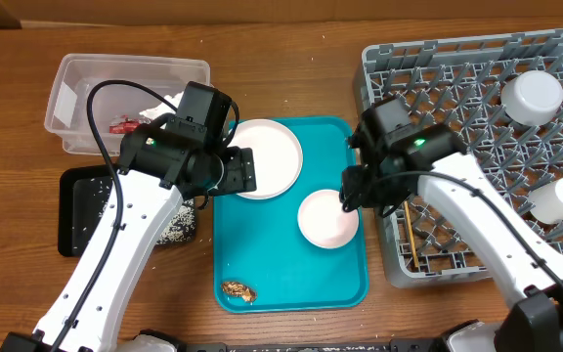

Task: Sort waste into correct bins and load items into the dishwasher
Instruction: 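Grasp the pink bowl on the teal tray with the right gripper, then carry the pink bowl into the back of the dish rack and release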

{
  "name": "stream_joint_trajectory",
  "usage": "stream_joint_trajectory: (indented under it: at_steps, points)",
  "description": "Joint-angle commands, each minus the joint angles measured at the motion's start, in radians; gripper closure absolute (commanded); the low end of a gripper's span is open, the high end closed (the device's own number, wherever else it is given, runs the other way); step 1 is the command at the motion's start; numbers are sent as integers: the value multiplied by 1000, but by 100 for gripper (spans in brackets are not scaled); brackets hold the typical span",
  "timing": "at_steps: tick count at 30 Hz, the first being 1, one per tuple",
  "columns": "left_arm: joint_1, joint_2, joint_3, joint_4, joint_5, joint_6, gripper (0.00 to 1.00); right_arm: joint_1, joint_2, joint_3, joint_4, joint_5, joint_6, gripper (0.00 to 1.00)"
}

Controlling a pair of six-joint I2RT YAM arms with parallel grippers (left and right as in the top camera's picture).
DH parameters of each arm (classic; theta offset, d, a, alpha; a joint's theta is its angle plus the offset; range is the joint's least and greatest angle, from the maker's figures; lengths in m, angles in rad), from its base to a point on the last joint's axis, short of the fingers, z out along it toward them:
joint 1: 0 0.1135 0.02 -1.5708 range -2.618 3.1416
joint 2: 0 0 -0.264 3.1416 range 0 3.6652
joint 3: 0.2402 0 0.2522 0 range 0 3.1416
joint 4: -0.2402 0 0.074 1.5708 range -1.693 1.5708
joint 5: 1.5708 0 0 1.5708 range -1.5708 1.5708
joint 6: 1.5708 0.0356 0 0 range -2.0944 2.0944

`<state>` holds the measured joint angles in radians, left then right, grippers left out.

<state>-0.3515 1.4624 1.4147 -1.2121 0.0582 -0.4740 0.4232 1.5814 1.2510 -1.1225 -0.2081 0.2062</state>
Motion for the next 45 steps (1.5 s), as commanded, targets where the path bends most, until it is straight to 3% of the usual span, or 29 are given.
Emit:
stream_joint_trajectory:
  at_steps: [1, 13, 15, 19, 27, 30, 36, 41, 45]
  points:
    - [4, 2, 7, 0, -10, -20, 16, 36, 15, -54, 55, 103, 63, 52]
    - [4, 2, 7, -3, -10, -20, 15, 55, 185, -132, 127, 140, 166, 63]
    - [4, 2, 7, -3, -10, -20, 15, 55, 211, -132, 126, 140, 166, 79]
    - [4, 2, 7, -3, -10, -20, 15, 55, 207, -127, 121, 138, 166, 96]
    - [4, 2, 7, -3, -10, -20, 15, 34, 50, 13, 46, 180, 169, 96]
    - [4, 2, 7, -4, -10, -19, 15, 8, -34, 77, 37, 310, 168, 96]
    - [4, 2, 7, -3, -10, -19, 15, -68, -156, 118, 158, 805, 159, 96]
    - [4, 2, 7, -3, -10, -19, 15, -176, -148, 116, 321, 1191, 158, 96]
    - [4, 2, 7, -3, -10, -12, 15, -276, -97, 116, 459, 1372, 157, 96]
